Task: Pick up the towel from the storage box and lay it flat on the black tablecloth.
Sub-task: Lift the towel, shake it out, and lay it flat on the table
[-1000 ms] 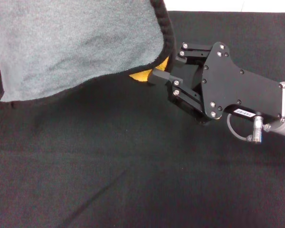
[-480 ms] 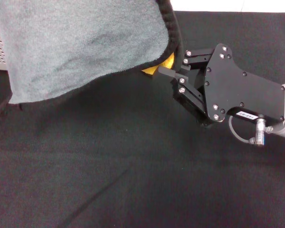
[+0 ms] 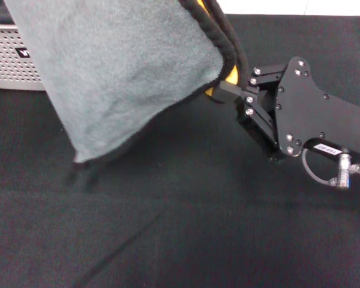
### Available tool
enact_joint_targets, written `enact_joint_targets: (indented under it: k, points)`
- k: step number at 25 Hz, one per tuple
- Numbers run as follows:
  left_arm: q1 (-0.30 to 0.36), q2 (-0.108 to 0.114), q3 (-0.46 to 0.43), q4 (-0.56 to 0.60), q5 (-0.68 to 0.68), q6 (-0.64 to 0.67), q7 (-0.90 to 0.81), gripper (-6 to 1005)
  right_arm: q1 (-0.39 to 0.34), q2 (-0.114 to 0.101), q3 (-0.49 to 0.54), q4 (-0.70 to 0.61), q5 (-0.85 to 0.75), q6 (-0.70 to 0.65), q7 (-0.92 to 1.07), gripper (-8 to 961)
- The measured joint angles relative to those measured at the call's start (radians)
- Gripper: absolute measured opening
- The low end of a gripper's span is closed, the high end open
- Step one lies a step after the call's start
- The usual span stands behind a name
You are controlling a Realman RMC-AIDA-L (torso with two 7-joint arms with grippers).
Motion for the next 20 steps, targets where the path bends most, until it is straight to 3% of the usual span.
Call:
enact_joint_targets:
  k: [5, 14, 20]
  points:
    - [0.011, 0.021, 0.003, -0.136, 0.047, 0.052, 0.079, 48, -0.014, -0.002, 0.017, -0.002, -0.003, -0.013, 0.008, 8]
    - [0.043, 0.009, 0.006, -0.186, 0.192, 0.073, 0.177, 70, -0.015, -0.011, 0.042, -0.029, -0.005, -0.027, 0.035, 8]
    - [0.037, 0.008, 0.007, -0.282, 0.31, 0.073, 0.253, 101, -0.016, -0.038, 0.08, -0.088, -0.007, -0.039, 0.072, 8]
